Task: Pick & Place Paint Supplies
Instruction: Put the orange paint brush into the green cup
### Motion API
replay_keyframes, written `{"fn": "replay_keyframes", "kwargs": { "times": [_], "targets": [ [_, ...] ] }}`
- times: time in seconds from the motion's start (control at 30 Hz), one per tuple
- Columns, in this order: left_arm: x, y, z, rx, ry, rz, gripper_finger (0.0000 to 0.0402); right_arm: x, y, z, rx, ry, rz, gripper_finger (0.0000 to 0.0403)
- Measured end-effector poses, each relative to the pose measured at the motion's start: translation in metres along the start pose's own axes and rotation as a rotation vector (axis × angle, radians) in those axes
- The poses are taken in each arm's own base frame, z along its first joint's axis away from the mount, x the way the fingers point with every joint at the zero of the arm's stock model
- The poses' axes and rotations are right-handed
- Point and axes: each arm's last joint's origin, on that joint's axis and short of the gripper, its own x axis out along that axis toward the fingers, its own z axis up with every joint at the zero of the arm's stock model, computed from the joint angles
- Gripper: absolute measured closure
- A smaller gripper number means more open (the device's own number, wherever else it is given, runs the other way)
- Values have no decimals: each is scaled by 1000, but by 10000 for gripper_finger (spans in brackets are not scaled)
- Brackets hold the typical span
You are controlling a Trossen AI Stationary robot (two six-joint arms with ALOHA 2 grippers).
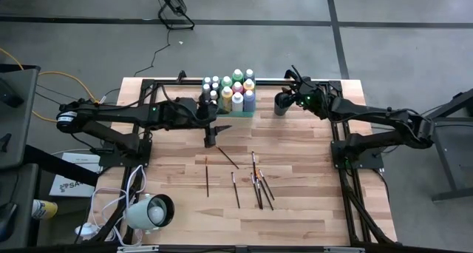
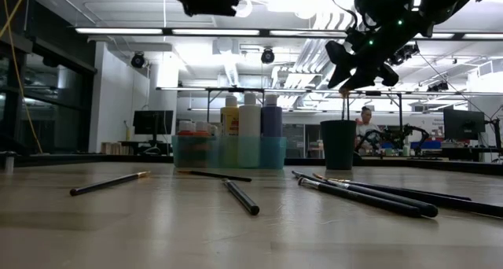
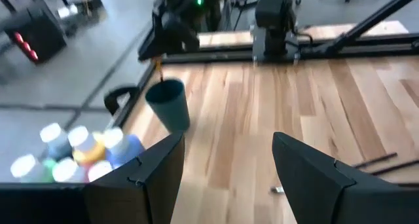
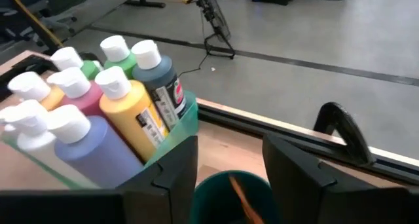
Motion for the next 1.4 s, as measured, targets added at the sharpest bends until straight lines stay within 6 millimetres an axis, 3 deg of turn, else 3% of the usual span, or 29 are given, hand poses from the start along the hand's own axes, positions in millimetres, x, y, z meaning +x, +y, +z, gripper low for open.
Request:
{"fn": "replay_keyframes", "kwargs": {
  "times": [0.17,0.37,0.5,0.63,1.0,1.4],
  "targets": [
    [-1,0,-16,-103,168,33,174,-3,0,0,30,20,32,229],
    [-1,-3,-49,-338,484,128,174,-18,-5,8,59,-12,47,228],
    [5,-7,-70,-514,668,217,174,-33,-8,17,86,-63,74,229],
    [21,-14,-85,-580,789,216,174,-48,-11,23,104,-102,103,229],
    [57,-43,-123,-636,984,264,174,-70,-17,31,131,-144,183,229],
    [69,-76,-146,-741,1054,354,174,-71,-14,22,88,-29,285,229]
  ]
}}
